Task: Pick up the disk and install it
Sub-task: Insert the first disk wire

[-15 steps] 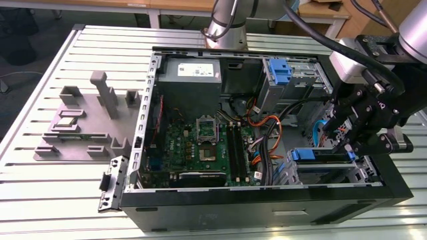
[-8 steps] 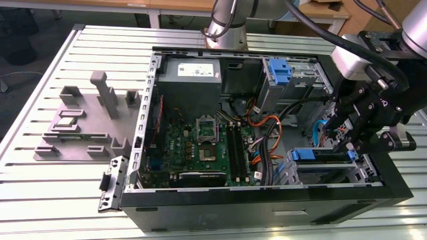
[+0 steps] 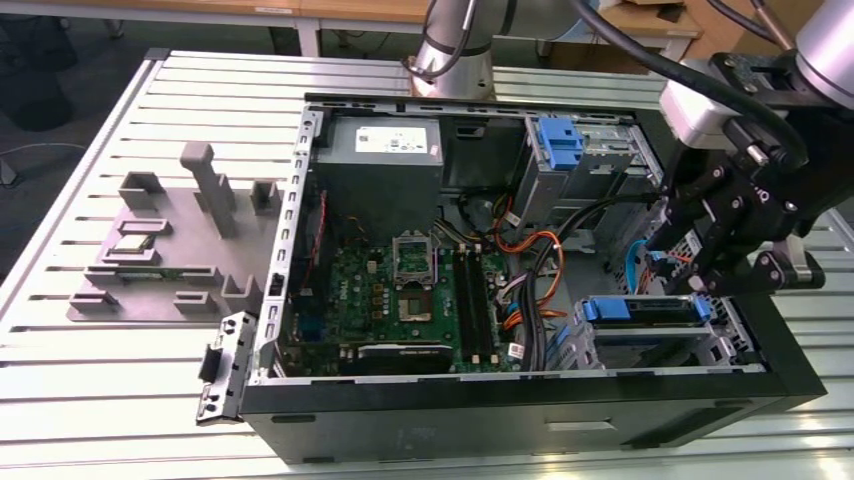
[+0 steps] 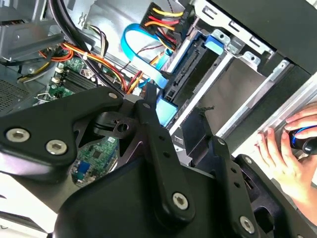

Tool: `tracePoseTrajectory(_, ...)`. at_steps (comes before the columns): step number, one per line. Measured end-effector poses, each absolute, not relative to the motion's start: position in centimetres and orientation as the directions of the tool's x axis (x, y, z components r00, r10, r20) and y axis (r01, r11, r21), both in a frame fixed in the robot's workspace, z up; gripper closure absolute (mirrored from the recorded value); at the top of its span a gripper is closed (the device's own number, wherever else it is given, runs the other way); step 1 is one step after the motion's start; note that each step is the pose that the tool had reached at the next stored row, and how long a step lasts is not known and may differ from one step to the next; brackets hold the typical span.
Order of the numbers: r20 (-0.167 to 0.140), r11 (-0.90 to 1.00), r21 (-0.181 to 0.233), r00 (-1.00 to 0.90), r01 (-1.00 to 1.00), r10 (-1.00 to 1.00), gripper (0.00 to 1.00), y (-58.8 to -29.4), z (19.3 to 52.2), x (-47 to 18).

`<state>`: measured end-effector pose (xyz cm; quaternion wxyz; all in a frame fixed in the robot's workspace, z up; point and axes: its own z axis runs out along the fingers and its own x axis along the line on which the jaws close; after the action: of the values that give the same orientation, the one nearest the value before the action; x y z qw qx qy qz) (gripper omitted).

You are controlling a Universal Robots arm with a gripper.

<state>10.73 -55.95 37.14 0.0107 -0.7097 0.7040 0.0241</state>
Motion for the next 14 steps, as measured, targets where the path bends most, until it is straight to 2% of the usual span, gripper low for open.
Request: tracePoseTrajectory(14, -0.049, -0.008, 0.019, 0.008, -1.0, -0.999, 0.52, -55.55, 36.33, 11.58)
